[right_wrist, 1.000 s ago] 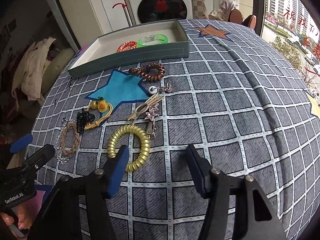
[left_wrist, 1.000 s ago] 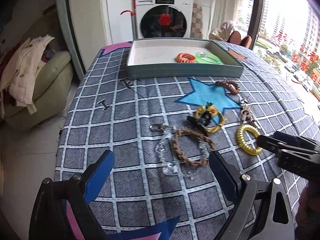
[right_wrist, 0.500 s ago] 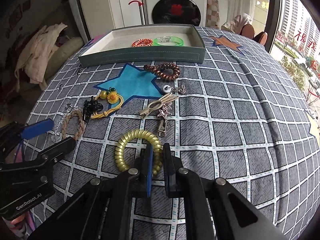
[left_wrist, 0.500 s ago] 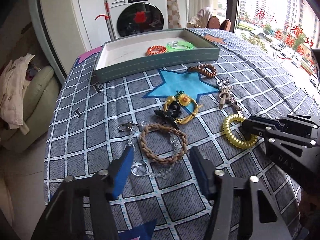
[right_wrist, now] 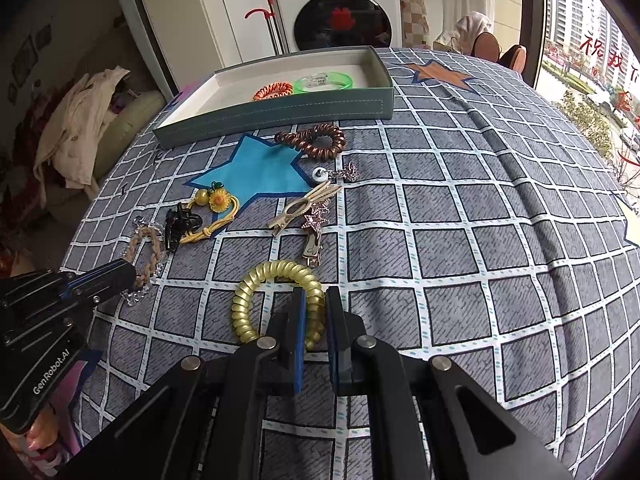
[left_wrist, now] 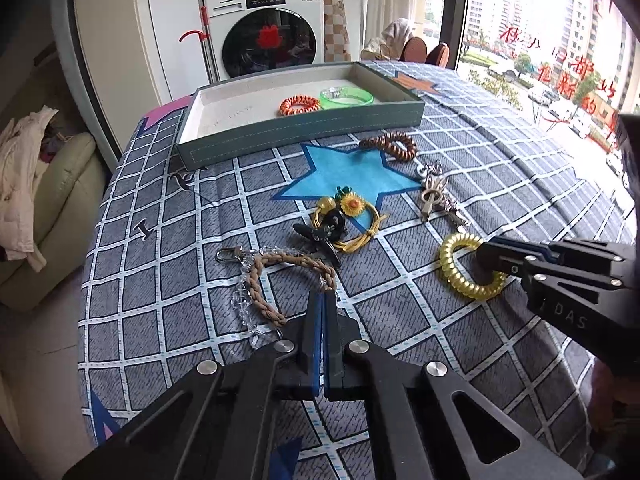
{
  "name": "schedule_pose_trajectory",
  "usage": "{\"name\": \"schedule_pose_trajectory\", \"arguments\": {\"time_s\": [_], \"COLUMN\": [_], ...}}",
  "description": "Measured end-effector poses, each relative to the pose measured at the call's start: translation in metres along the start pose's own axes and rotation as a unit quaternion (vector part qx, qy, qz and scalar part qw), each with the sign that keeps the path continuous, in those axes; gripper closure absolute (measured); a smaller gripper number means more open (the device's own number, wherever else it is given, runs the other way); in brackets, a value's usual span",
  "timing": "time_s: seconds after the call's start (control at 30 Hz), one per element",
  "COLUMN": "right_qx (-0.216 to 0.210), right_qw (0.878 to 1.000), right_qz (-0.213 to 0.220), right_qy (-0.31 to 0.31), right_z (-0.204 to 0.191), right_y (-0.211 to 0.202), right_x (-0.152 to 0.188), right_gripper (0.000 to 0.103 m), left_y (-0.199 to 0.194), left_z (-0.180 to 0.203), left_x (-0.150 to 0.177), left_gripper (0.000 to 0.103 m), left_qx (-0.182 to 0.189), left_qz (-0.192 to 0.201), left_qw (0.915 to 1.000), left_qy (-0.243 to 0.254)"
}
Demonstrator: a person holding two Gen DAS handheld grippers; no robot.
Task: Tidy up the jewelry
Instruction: 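Grasp the yellow flower-bead hair tie with the left tool while the right tool holds the yellow coil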
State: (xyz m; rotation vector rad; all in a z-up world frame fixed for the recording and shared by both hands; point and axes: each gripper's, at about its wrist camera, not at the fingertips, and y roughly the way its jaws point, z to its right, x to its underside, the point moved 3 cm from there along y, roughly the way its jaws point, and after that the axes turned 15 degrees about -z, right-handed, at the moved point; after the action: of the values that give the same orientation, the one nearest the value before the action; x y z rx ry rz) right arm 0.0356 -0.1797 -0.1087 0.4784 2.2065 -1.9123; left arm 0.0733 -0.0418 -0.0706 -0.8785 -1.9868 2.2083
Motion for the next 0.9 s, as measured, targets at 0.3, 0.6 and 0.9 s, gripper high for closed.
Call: {"name": "schedule_pose_trajectory", "arguments": {"time_s": [0.3, 0.6, 0.9], "right_qx": [-0.012, -0.028, -0.038], "right_qw": [1.0, 0.999, 0.998], "right_qz": [0.015, 0.022, 0.033], "right_qy": [0.007, 0.015, 0.022], "right_z": [0.006, 0.01, 0.017], "right_y": [-0.014, -0.025, -0.035], "right_x": [-0.003, 0.0, 0.003], "right_gripper": [0.093, 0.093, 0.093], "left_y": [-0.013, -0.007, -0.002], "left_z": [-0.01, -0.02, -0.014], "left_x": [-0.003, -0.021, -0.035], "left_gripper": [0.083, 0.082, 0.0], "left_qx": [0.004, -0.009, -0.059], "left_qz": [0.008, 0.005, 0.017], "left_qw": [0.9998, 0.9989, 0.998], "left_qy": [-0.019, -0.046, -0.016]}}
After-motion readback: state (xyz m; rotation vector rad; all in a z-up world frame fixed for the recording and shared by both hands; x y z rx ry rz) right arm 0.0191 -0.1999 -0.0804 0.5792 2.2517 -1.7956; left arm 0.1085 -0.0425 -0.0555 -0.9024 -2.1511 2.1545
